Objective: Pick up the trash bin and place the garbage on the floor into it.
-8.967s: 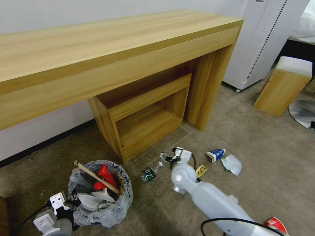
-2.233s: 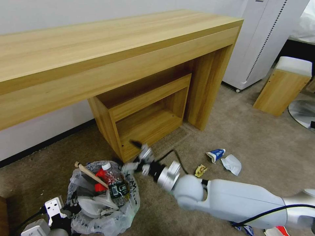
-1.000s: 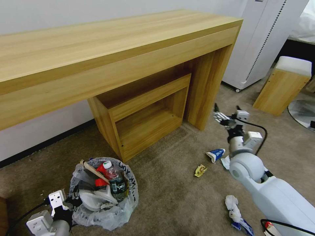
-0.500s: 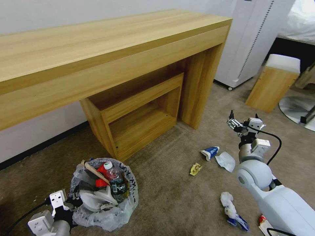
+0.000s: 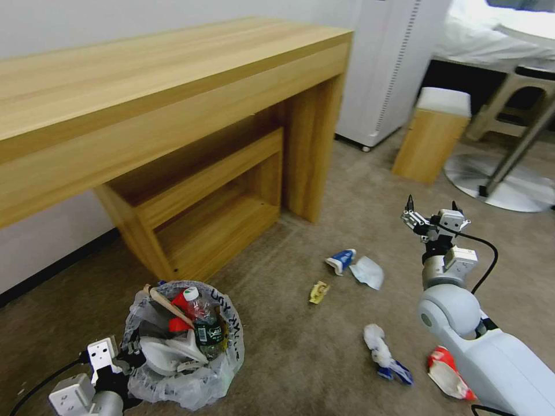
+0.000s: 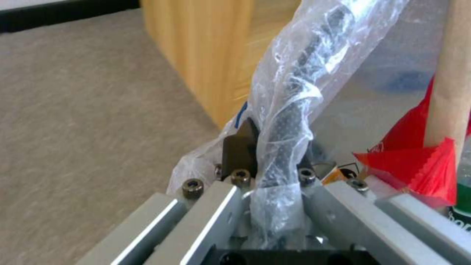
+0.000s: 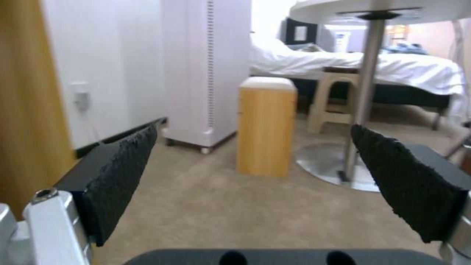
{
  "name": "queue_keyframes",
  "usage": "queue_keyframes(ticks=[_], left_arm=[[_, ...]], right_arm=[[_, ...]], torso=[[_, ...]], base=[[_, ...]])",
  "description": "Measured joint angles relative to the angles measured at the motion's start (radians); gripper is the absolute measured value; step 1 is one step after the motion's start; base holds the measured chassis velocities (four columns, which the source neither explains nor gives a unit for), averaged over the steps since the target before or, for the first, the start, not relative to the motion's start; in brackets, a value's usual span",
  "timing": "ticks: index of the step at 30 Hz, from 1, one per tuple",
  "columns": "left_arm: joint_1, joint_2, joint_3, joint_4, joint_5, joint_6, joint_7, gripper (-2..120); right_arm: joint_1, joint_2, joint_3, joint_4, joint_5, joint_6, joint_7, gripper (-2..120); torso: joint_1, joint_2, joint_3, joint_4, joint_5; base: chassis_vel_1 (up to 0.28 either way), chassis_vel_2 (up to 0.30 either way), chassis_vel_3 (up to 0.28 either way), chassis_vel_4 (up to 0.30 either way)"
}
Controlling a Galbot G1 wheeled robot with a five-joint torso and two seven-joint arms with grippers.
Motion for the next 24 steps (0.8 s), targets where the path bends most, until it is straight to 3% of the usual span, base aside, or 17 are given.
queue_keyframes(ticks=[12, 24], left_arm=[[-0.005, 0.009, -0.002, 0.02, -0.003, -0.007, 0.002, 0], [-0.007, 0.01, -0.002, 0.028, -0.004, -0.005, 0.001, 0]], right_arm=[[0.005, 0.008, -0.012, -0.025, -0.014, 0.01, -0.004, 100], [0.006, 0.005, -0.009, -0.034, -0.018, 0.02, -0.011, 100]], torso=[[0.0, 0.0, 0.0, -0.0001, 0.0], [0.0, 0.0, 0.0, 0.0003, 0.0]], base=[[-0.079, -0.085, -0.074, -0.077], [0.0, 0.0, 0.0, 0.0]])
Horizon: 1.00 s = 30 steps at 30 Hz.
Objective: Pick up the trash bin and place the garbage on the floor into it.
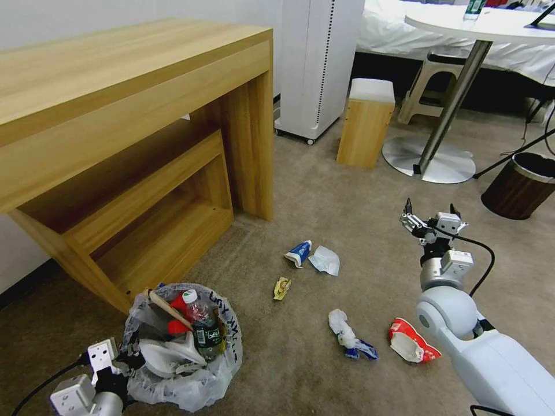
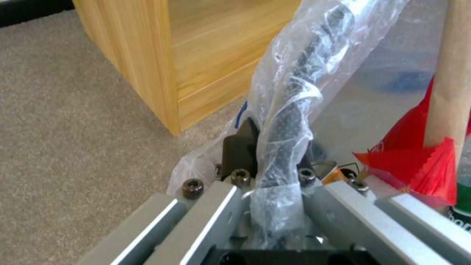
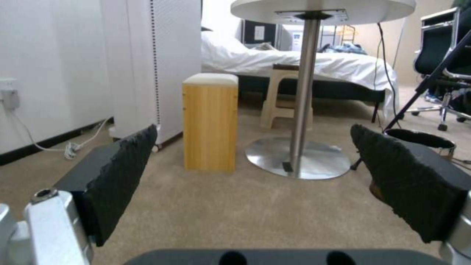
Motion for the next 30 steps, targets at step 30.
queue_keyframes(ticks=[30], left_arm=[[-0.035, -0.018, 0.022, 0.068, 0.005, -0.02, 0.016, 0]], right_arm=[[-0.055, -0.084, -0.331, -0.002, 0.492, -0.396, 0.06, 100]], torso=[[0.0, 0.0, 0.0, -0.0001, -0.0001]], base=[[0.0, 0.0, 0.0, 0.0]])
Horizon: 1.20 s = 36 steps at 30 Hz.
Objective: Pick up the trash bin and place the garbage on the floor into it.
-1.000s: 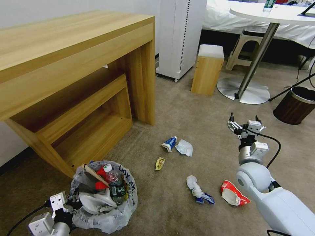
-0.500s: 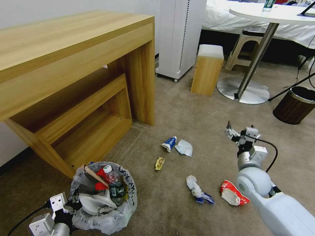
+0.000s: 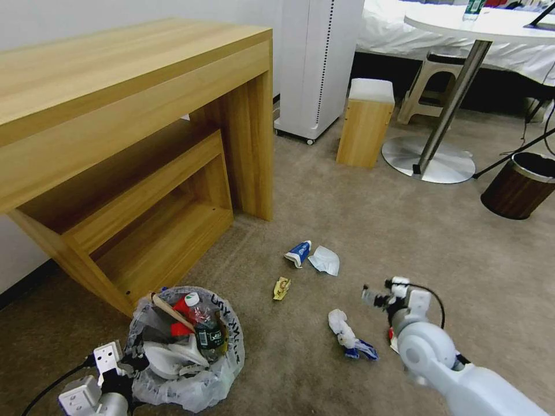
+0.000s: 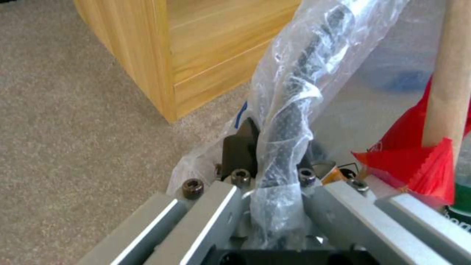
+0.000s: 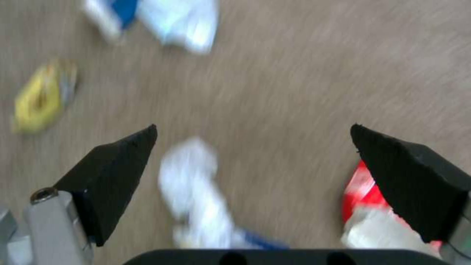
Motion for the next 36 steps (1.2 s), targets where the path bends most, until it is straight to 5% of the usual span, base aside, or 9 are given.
queue_keyframes(ticks=[11, 23, 33, 36], left_arm=[[-0.006, -0.013, -0.005, 0.013, -0.001, -0.012, 0.002, 0], [-0.009, -0.011, -0.019, 0.011, -0.013, -0.015, 0.002, 0], [-0.014, -0.011, -0.017, 0.011, -0.019, -0.015, -0.001, 0], [-0.014, -0.008, -0.017, 0.011, -0.02, -0.015, -0.001, 0]], right_arm=[[0.128, 0.022, -0.303, -0.21, -0.105, 0.063, -0.034, 100], [0.21, 0.086, -0.448, -0.382, -0.189, 0.132, -0.043, 88], [0.201, 0.109, -0.463, -0.441, -0.27, 0.18, -0.058, 57], [0.19, 0.114, -0.459, -0.454, -0.313, 0.21, -0.066, 39]], torso=[[0.0, 0.0, 0.0, 0.0, 0.0001], [0.0, 0.0, 0.0, 0.0001, 0.0], [0.0, 0.0, 0.0, -0.0001, 0.0], [0.0, 0.0, 0.0, -0.0001, 0.0001]], base=[[0.0, 0.0, 0.0, 0.0], [0.0, 0.0, 0.0, 0.0], [0.0, 0.0, 0.0, 0.0], [0.0, 0.0, 0.0, 0.0]])
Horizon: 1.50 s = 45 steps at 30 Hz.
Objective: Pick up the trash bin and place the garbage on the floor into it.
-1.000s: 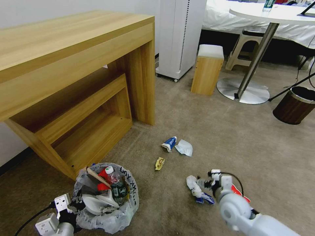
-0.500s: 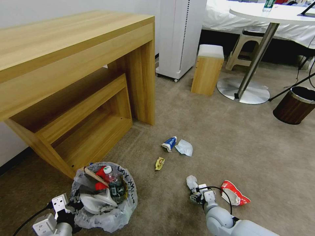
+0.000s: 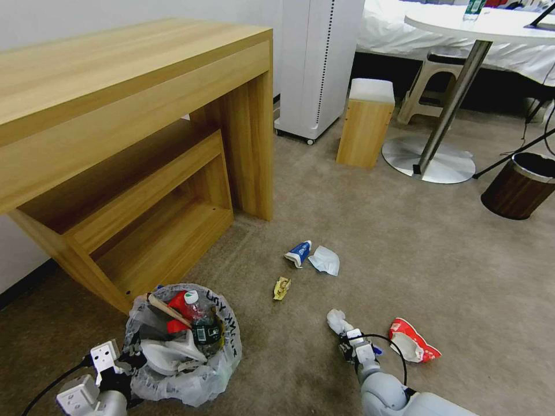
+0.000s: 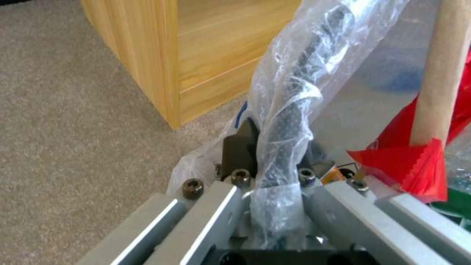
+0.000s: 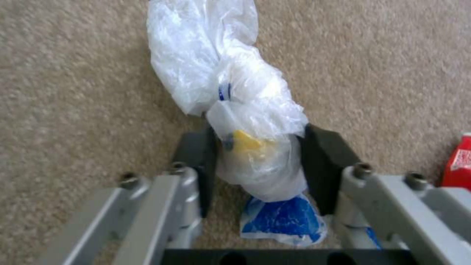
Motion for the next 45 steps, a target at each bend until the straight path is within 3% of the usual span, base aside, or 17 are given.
queue_keyframes(ticks=[7, 13, 21, 24, 26, 28, 29, 33, 37, 40, 45], left_arm=[[0.0, 0.001, -0.001, 0.004, 0.001, 0.0, 0.0, 0], [0.003, 0.0, -0.002, 0.006, 0.004, 0.0, 0.0, 0], [0.012, -0.004, 0.0, 0.002, 0.015, -0.001, 0.0, 0], [0.02, -0.005, 0.003, -0.018, 0.018, 0.002, 0.0, 0], [0.022, -0.005, 0.003, -0.024, 0.018, 0.006, 0.0, 0], [0.032, -0.002, 0.007, -0.05, 0.015, 0.023, -0.006, 0], [0.032, -0.002, 0.007, -0.05, 0.015, 0.023, -0.006, 0], [0.054, 0.007, 0.008, -0.094, 0.003, 0.054, -0.013, 0], [0.065, 0.014, 0.007, -0.11, -0.005, 0.067, -0.015, 0], [0.094, 0.061, -0.003, -0.138, -0.046, 0.107, -0.021, 0], [0.112, 0.146, -0.023, -0.153, -0.116, 0.165, -0.024, 0]], right_arm=[[-0.014, -0.01, 0.026, 0.017, -0.033, 0.049, -0.021, 16], [-0.035, -0.042, 0.095, 0.086, -0.073, 0.096, -0.044, 14], [0.003, -0.137, 0.185, 0.347, -0.129, 0.216, -0.115, 7], [0.126, -0.196, 0.131, 0.479, -0.127, 0.285, -0.178, 2], [0.162, -0.207, 0.111, 0.502, -0.124, 0.296, -0.198, 2], [0.294, -0.224, 0.012, 0.551, -0.117, 0.331, -0.244, 1], [0.294, -0.224, 0.012, 0.551, -0.117, 0.331, -0.244, 1], [0.486, -0.207, -0.187, 0.598, -0.077, 0.372, -0.299, 1], [0.555, -0.188, -0.249, 0.599, -0.067, 0.388, -0.322, 1], [0.674, -0.154, -0.345, 0.591, -0.054, 0.408, -0.346, 1], [0.73, -0.126, -0.401, 0.578, -0.039, 0.423, -0.361, 1]], torso=[[0.0, 0.0, 0.0, 0.0, 0.0], [0.0, 0.0, 0.0, -0.0001, 0.0002], [0.0, 0.0, 0.0, 0.0002, -0.0001], [0.0, 0.0, 0.0, 0.0001, -0.0003], [0.0, 0.0, 0.0, 0.0001, -0.0002], [0.0, 0.0, 0.0, 0.0001, -0.0001], [0.0, 0.0, 0.0, 0.0001, -0.0001], [0.0, 0.0, 0.0, 0.0, 0.0], [0.0, 0.0, 0.0, 0.0002, -0.0001], [0.0, 0.0, 0.0, 0.0003, -0.0003], [0.0, 0.0, 0.0, -0.0001, -0.0002]], base=[[0.0, 0.0, 0.0, 0.0], [0.0, 0.0, 0.0, 0.0], [0.0, 0.0, 0.0, 0.0], [0.0, 0.0, 0.0, 0.0], [0.0, 0.0, 0.0, 0.0], [0.0, 0.0, 0.0, 0.0], [0.0, 0.0, 0.0, 0.0], [0.0, 0.0, 0.0, 0.0], [0.0, 0.0, 0.0, 0.0], [0.0, 0.0, 0.0, 0.0], [0.0, 0.0, 0.0, 0.0]])
